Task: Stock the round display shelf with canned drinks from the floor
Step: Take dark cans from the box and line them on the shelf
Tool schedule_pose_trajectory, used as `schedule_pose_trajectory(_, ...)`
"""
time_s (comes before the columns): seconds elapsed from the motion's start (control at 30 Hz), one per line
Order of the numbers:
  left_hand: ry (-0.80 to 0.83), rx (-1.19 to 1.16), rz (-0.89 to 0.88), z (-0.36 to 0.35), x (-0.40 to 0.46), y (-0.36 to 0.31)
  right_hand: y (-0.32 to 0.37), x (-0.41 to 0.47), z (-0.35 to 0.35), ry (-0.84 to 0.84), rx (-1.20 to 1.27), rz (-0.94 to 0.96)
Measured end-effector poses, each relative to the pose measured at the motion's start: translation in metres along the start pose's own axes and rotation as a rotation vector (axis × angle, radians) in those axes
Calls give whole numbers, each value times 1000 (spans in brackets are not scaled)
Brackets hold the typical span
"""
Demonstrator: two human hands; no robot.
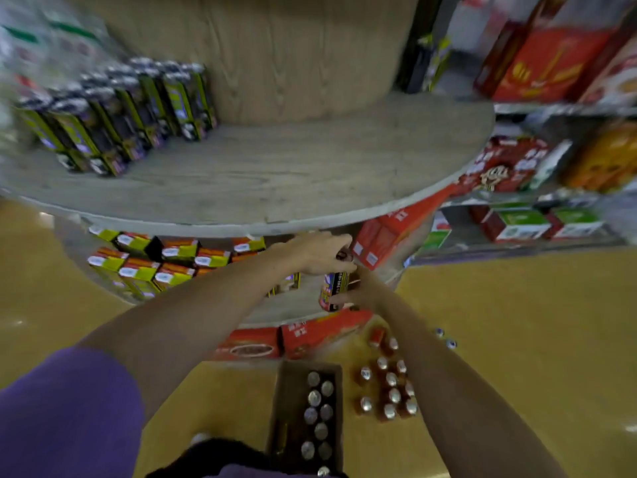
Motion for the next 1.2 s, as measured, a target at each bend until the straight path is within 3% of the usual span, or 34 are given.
schedule_pose_trajectory(0.23,-171,24,-144,113,-40,17,119,-7,-1,65,37,57)
schedule_pose_trajectory(0.43,-322,-132,-123,182,-87,74,207,2,-38,156,-3,32)
schedule_pose_trajectory(0.63,-518,-71,-68,245,-137,153,285,35,-94,10,4,157)
schedule_pose_trajectory(0.87,-343,-196,-133,257,-163,240,334,84,-157,-153,-79,214)
schedule_pose_trajectory(1.07,-228,-136,-208,252,-176,279,348,116,-191,-390,-193,189)
schedule_pose_trajectory(1.2,-137,-98,-214,246,-174,290,339,131,-208,-387,-125,109)
Point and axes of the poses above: each hand's wrist, its own x-axis towards the middle knuckle, its own z-axis out of the back of the hand, y = z × x, the point moved 6 cm from there along x, towards the middle knuckle, and after that the axes turned 1 degree about -y, right-handed, at the moved point
